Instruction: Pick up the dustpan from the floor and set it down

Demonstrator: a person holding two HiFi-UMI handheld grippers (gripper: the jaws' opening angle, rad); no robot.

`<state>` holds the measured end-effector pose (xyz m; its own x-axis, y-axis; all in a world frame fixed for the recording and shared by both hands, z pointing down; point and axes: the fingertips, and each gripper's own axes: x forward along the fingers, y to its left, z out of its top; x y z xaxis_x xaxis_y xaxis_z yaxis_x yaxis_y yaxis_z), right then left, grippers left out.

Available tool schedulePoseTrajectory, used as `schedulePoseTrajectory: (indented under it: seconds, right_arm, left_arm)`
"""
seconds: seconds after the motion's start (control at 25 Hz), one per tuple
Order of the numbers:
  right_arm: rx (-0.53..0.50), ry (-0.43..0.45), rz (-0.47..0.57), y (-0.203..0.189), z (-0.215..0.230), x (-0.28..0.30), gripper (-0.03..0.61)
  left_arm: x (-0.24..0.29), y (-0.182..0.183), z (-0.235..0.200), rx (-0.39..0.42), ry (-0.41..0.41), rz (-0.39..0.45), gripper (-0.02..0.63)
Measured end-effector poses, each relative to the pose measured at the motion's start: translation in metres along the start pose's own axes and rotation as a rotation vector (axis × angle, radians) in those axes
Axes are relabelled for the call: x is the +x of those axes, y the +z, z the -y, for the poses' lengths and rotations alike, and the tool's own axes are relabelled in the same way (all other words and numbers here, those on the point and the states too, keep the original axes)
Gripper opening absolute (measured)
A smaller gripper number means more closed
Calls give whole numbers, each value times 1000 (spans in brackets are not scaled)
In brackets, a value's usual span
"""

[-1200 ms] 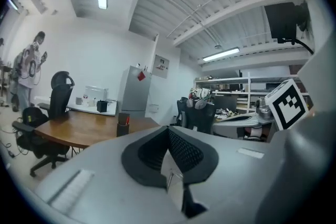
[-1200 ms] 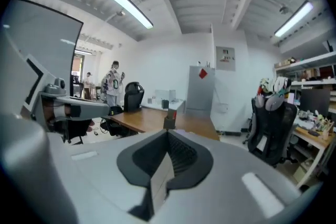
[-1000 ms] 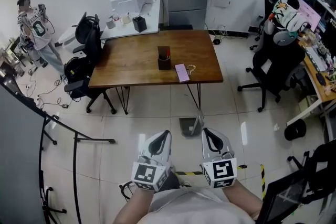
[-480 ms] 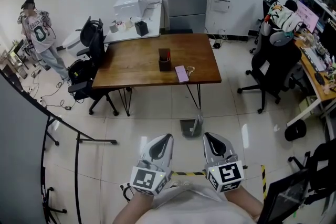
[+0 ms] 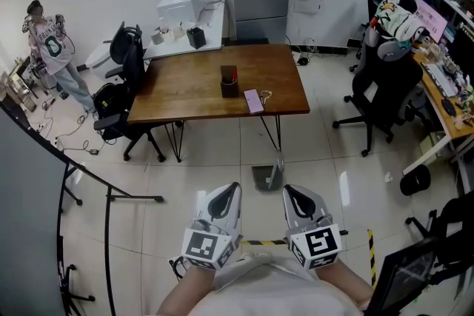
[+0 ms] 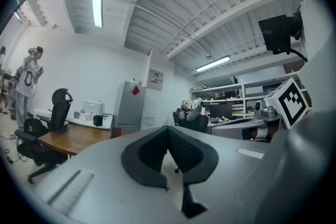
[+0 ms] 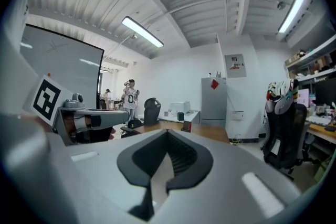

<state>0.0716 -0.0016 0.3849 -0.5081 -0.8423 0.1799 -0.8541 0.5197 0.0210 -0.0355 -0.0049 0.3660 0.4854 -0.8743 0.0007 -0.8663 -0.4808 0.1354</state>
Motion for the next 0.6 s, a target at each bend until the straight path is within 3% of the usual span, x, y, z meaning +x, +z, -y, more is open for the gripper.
schedulePoseTrajectory:
  seconds: [0.6]
  right_arm:
    - [-18, -21, 15, 19, -1, 14, 2]
  left_arm:
    - [4, 9, -10, -23, -35, 16, 15]
